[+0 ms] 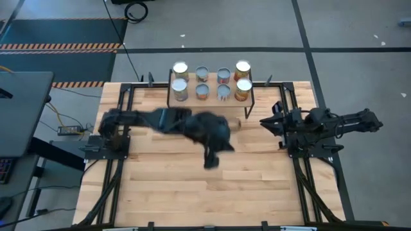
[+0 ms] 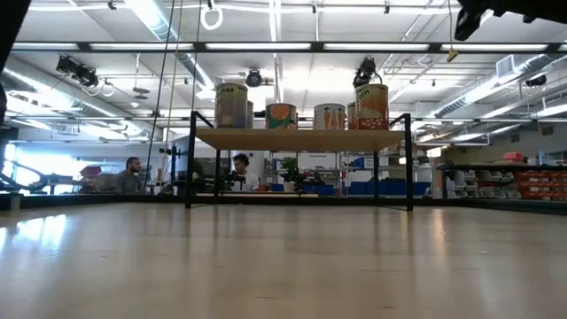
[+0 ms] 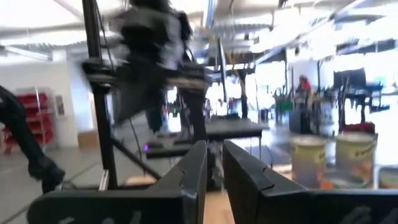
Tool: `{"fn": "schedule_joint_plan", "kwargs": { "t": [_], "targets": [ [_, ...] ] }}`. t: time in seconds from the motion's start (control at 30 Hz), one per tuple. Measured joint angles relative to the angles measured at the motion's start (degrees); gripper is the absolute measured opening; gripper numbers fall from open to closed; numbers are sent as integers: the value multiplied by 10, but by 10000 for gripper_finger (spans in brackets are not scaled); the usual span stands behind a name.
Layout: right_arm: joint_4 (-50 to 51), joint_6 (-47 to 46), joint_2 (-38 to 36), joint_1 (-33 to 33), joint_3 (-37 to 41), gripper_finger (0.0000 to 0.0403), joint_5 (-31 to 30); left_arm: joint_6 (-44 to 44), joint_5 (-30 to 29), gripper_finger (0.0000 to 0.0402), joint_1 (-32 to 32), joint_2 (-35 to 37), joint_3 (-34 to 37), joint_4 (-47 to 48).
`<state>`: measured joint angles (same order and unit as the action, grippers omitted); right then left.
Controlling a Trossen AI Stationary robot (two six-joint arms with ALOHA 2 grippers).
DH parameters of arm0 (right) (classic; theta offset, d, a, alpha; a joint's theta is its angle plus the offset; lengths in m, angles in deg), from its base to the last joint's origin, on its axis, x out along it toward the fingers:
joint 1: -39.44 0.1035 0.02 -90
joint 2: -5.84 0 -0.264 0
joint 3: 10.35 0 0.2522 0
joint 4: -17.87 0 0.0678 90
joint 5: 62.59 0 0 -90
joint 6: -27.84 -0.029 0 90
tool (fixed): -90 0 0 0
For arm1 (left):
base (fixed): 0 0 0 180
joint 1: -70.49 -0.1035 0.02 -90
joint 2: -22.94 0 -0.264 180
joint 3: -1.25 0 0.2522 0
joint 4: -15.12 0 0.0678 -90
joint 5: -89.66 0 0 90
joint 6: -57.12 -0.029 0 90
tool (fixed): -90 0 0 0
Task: Pick and place cans onto a shelf
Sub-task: Return to Home Position
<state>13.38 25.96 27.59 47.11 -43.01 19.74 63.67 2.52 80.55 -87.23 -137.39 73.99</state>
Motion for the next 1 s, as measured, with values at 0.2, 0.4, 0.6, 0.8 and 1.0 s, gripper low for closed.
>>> {"fn": "schedule_joint_plan", "kwargs": {
  "t": [0.2,0.4,0.6,0.8,1.0],
  "targets": [
    [12,20,-74,-22,21,58,17,28,-9,1,-69,118,161,-40],
    [52,36,-139,-38,35,58,34,129,-63,4,-83,299,416,-179],
    [122,80,-165,-38,36,58,25,201,-67,6,-71,455,549,-68],
    [157,44,-161,-38,36,58,26,196,-76,26,-59,552,606,70],
    [128,70,-163,-36,52,58,29,93,-107,29,-18,648,755,-89]
  ]
}}
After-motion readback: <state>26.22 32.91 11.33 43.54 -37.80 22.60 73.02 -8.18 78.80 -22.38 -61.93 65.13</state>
